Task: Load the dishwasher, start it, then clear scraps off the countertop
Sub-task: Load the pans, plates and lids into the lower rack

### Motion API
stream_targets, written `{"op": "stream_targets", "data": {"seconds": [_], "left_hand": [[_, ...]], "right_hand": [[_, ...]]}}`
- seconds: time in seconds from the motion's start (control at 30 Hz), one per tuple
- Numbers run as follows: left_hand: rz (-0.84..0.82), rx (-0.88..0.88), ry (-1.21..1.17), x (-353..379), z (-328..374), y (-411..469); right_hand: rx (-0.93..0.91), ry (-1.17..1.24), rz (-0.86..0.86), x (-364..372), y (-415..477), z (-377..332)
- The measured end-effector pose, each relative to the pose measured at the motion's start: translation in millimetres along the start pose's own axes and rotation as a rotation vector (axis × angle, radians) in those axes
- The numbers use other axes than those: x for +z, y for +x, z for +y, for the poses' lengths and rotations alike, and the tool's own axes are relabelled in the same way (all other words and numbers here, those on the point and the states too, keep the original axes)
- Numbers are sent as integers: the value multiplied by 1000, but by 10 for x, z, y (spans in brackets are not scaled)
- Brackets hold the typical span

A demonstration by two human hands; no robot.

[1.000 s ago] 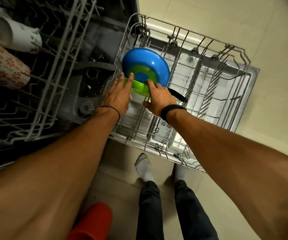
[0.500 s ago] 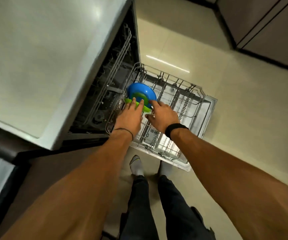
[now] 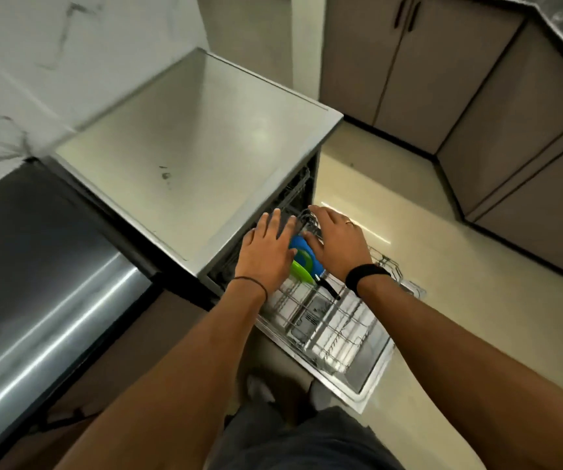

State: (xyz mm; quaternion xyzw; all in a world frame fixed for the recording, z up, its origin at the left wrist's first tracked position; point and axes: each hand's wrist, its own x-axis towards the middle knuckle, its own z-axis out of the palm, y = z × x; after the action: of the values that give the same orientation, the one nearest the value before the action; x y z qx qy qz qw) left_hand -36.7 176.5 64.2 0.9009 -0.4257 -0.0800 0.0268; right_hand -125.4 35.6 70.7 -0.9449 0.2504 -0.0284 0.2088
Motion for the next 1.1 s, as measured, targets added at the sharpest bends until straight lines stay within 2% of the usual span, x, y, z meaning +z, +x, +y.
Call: {"op": "stream_targets", "data": {"seconds": [0.2, 0.37, 0.53, 0.77, 0.87, 1.1], "left_hand": [[205, -207, -15, -463, -767, -463], [343, -422, -25, -783, -1602, -1166], [448, -555, -9, -976, -2375, -2014], [518, -779, 11, -958, -3268, -3292], [512, -866, 4, -879, -3476, -3715], [512, -1161, -4, -585, -3811, -4839]], "right_hand": [[-269, 6, 55, -103, 267, -1008], [-491, -34, 68, 65, 265, -2102], [-693, -70, 67, 298, 87, -3226], [-927, -36, 6, 892, -489, -4651], [-1000, -56, -11, 1114, -719, -5016], [-1234, -59, -169, 1703, -1432, -5916]]}}
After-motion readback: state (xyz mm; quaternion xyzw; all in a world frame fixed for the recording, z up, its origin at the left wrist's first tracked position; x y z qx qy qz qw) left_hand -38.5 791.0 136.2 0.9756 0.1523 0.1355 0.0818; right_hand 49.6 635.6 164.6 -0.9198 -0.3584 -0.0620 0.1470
